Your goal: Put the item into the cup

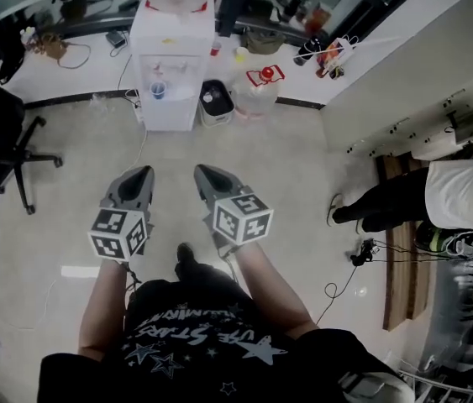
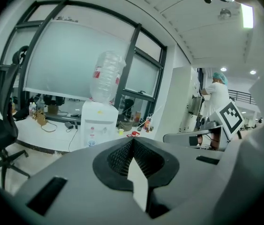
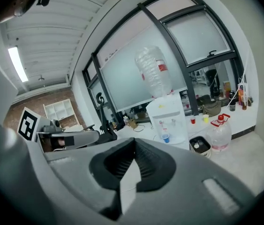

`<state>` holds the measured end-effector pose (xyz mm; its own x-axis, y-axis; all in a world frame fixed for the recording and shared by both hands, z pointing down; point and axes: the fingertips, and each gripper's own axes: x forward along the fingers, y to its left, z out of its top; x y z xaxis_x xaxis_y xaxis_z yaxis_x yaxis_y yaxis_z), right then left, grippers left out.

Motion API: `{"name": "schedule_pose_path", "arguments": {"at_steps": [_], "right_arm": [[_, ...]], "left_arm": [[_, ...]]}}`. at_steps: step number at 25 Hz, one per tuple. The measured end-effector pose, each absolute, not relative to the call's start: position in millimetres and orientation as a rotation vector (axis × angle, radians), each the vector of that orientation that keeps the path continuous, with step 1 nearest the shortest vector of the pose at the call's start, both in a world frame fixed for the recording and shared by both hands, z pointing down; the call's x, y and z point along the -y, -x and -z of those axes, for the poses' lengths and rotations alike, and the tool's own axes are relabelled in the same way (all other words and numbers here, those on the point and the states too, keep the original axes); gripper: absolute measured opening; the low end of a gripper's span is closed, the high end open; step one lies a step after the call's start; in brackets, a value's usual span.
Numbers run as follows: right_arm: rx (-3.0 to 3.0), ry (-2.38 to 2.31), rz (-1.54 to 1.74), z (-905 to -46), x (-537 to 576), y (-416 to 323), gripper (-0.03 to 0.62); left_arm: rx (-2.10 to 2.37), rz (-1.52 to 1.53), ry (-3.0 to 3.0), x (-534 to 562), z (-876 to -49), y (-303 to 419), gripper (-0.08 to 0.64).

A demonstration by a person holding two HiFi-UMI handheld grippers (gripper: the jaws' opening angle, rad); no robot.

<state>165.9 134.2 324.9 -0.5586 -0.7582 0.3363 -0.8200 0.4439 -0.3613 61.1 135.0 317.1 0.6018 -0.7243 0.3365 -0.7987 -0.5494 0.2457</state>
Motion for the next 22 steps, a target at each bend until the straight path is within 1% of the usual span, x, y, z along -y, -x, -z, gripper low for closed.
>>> {"name": "schedule_pose_path", "arguments": {"at_steps": [22], "right_arm": [[2.535, -1.499, -0.645, -305, -302, -66, 0.000]], "left_arm": [[1.097, -0.242, -2.539, -304, -303, 34, 0.006]]}}
